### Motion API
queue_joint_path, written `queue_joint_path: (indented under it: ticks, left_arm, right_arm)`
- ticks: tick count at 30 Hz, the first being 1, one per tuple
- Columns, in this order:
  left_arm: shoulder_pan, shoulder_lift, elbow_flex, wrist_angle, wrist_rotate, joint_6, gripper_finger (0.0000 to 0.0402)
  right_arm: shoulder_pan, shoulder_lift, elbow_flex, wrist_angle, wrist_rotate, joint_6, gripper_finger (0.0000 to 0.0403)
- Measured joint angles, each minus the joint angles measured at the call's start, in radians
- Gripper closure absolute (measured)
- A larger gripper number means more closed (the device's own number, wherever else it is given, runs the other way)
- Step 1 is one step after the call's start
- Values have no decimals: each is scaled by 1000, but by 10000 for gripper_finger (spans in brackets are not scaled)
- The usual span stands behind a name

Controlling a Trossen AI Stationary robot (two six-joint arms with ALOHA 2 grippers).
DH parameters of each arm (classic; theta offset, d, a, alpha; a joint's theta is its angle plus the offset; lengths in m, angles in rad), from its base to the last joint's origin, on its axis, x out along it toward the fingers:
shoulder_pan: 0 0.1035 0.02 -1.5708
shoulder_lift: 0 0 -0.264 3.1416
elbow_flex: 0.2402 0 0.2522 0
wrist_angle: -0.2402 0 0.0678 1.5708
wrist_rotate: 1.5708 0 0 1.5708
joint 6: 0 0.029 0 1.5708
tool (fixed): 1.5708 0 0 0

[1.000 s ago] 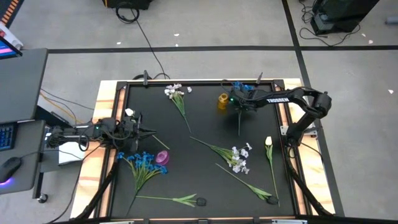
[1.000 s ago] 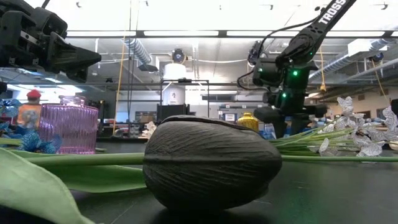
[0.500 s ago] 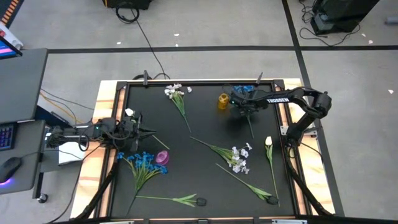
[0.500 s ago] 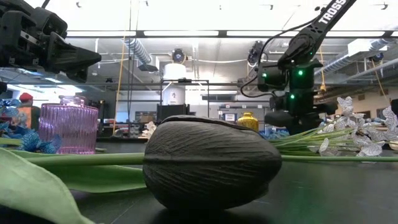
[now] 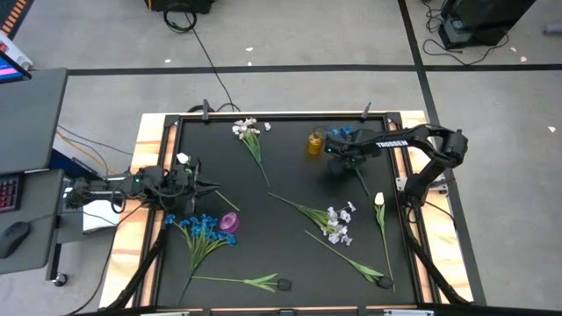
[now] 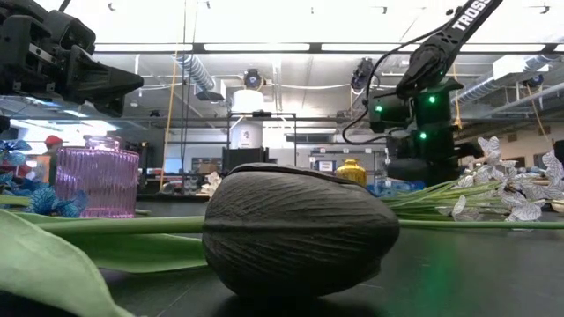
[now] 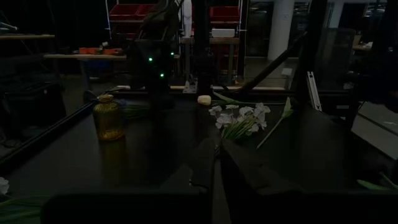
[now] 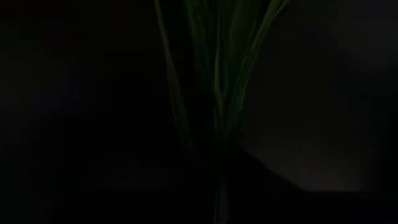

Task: Sort flowers into vase by color
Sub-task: Put the top blue flowers into the violet vase

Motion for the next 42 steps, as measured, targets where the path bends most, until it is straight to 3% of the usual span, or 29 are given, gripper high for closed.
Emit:
queue_joint_path:
  ticks: [9, 19, 24, 29, 36, 42]
  left_arm:
    - [0, 0, 0, 0, 0, 0, 367]
    - [0, 0, 0, 0, 0, 0, 367]
    - [0, 0, 0, 0, 0, 0, 367]
    - [0, 0, 0, 0, 0, 0, 367]
    - [0, 0, 0, 0, 0, 0, 367]
    - [0, 0, 0, 0, 0, 0, 367]
  right_arm:
    - [47, -153, -1, -220, 1, 29, 365]
    - [158, -544, -2, -90, -57, 41, 371]
    - [260, -688, -2, 153, -109, -11, 371]
    - [381, -717, -2, 485, -148, -143, 371]
    - [524, -582, -1, 963, -159, -395, 371]
    - [575, -396, -1, 1313, -168, -555, 371]
